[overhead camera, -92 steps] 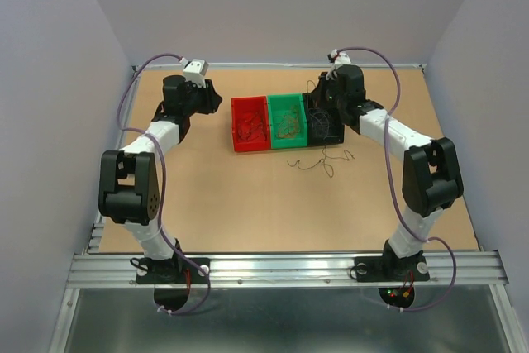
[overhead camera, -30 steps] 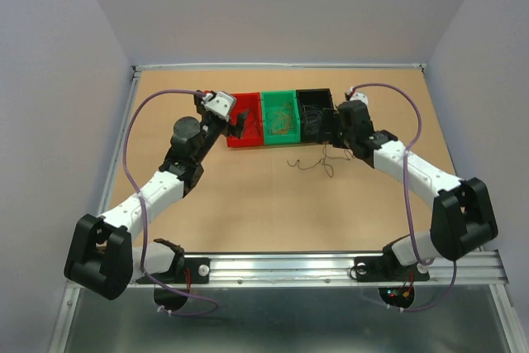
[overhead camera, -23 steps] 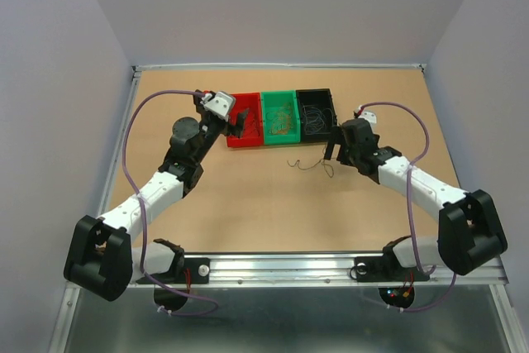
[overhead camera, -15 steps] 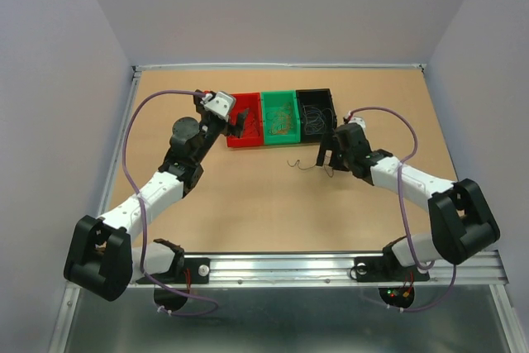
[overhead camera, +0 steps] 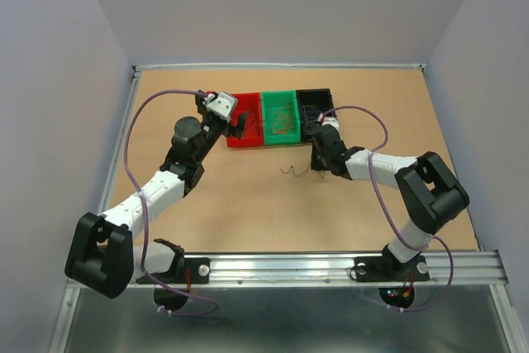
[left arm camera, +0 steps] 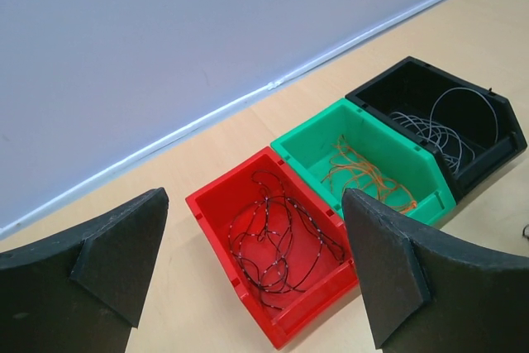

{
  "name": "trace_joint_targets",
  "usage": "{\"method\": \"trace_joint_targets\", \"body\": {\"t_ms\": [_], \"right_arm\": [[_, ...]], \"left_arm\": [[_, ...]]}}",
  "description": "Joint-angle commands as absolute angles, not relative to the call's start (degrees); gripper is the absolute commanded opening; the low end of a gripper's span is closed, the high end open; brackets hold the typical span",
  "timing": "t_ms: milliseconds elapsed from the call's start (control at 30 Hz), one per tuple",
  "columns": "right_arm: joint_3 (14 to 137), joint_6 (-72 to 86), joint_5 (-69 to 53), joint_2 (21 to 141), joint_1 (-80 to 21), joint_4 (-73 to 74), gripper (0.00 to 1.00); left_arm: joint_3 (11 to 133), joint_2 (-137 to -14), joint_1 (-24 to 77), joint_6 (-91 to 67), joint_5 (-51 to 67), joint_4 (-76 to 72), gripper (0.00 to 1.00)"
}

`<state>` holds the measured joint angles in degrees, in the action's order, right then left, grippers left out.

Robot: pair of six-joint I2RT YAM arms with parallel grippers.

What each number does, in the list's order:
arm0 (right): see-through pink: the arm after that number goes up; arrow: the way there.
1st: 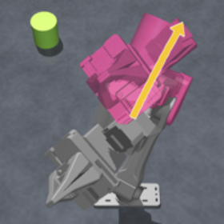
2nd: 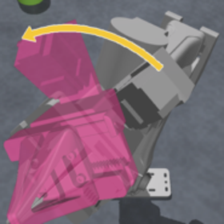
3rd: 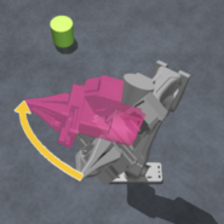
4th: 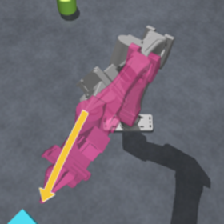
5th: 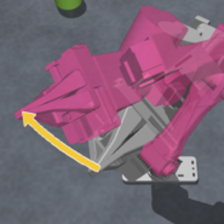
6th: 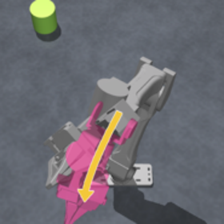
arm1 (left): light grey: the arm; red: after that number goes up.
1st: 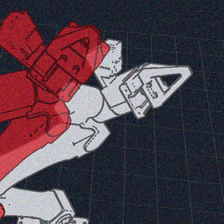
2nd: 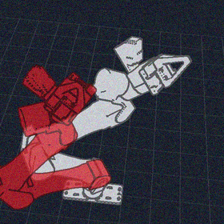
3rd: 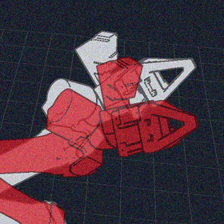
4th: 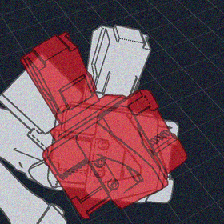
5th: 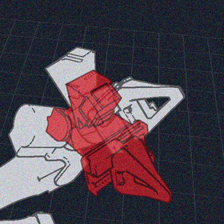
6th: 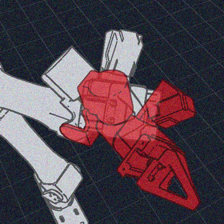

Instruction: Untangle the cables

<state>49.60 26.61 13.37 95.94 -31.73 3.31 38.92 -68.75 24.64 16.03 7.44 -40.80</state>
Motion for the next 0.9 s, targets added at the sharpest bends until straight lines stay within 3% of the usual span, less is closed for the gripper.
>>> {"method": "trace_joint_targets", "body": {"t_ms": [0, 133, 267, 500, 667, 867], "right_arm": [[45.9, 17.9, -2.3, 88.1, -39.9, -7.4, 0.01], [36.6, 14.9, -14.8, 76.0, -41.9, -21.4, 0.01], [31.1, 14.9, -13.9, 68.1, -42.0, -27.0, 0.01], [32.4, 14.9, -16.2, 67.8, -42.0, -27.9, 0.0], [44.2, 16.5, -19.2, 76.1, -42.0, -23.0, 0.01], [66.1, 17.1, -17.4, 90.4, -42.0, -14.3, 0.01]], "left_arm": [[40.0, -68.1, 24.6, 16.8, 8.3, -43.0, 0.99], [40.0, -67.9, 24.7, 16.9, 8.5, -42.7, 0.99], [39.7, -67.7, 24.7, 17.3, 8.5, -42.6, 0.98], [40.3, -69.1, 24.7, 16.9, 5.8, -42.9, 0.97], [42.4, -71.5, 22.6, 11.8, -8.1, -44.2, 0.94], [44.4, -72.7, 9.6, -2.0, 2.2, -43.3, 0.93]]}}
